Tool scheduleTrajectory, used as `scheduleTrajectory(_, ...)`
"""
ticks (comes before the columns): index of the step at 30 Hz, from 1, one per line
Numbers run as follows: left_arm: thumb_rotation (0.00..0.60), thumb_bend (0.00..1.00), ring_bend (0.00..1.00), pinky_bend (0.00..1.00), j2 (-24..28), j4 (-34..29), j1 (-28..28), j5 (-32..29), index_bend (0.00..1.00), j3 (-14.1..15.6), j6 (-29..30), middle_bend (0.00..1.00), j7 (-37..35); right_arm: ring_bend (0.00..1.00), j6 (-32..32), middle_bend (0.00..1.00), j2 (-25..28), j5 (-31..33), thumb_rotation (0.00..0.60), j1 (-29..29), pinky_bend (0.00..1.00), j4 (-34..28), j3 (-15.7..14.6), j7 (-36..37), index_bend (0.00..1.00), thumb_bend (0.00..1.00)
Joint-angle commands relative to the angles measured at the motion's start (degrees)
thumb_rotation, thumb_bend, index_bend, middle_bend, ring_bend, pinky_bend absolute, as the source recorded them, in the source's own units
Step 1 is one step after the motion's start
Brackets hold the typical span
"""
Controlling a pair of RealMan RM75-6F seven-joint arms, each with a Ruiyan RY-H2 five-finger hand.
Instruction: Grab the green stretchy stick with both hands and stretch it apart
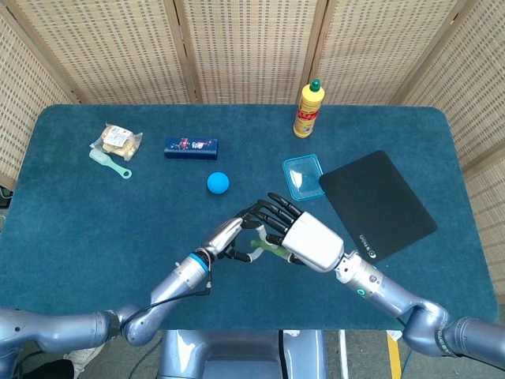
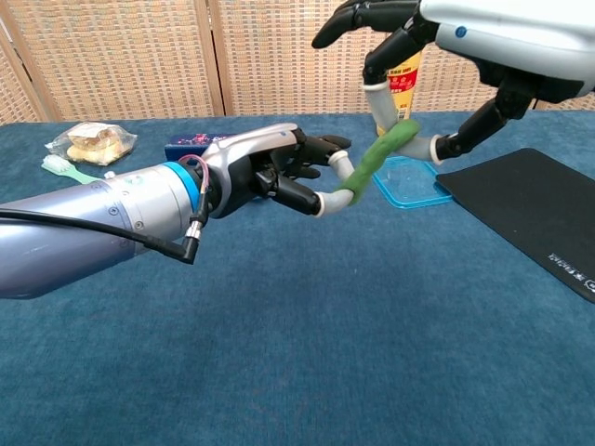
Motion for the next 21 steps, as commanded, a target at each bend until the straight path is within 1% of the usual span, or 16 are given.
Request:
scheduleTrajectory(1, 0.6, 0.53, 0.0, 0.0, 0.7, 0.0, 0.4, -0.2, 0.79, -0.1, 0.1, 0.0, -0.5, 0.0, 1.4, 0.2, 0.6, 0.1, 0.6, -0.8, 0.0, 0.0, 0.1, 0.2, 0.81, 0.56)
scheduleTrajectory(8, 0.6, 0.53, 0.0, 0.0, 3.1, 0.2, 1.9, -0.1, 0.79, -0.1, 0.5, 0.0, -2.0, 0.0, 3.8, 0.2, 2.0, 0.4, 0.6, -2.3, 0.0, -0.1, 0.4, -0.5, 0.85, 0.58)
scheduleTrajectory(17, 0.6, 0.53, 0.0, 0.0, 7.5, 1.7, 4.5, 0.9, 0.79, 0.1, 1.0, 0.0, -5.6, 0.0, 5.3, 0.2, 3.2, 1.6, 0.6, -3.6, 0.0, -0.2, 1.1, -1.1, 0.85, 0.58)
scheduleTrajectory(21, 0.6, 0.55, 0.0, 0.0, 9.3, 2.3, 5.6, 1.6, 0.79, 0.4, 1.0, 0.0, -7.4, 0.0, 5.5, 0.2, 3.6, 2.1, 0.6, -4.0, 0.0, 0.3, 1.2, -1.1, 0.85, 0.58)
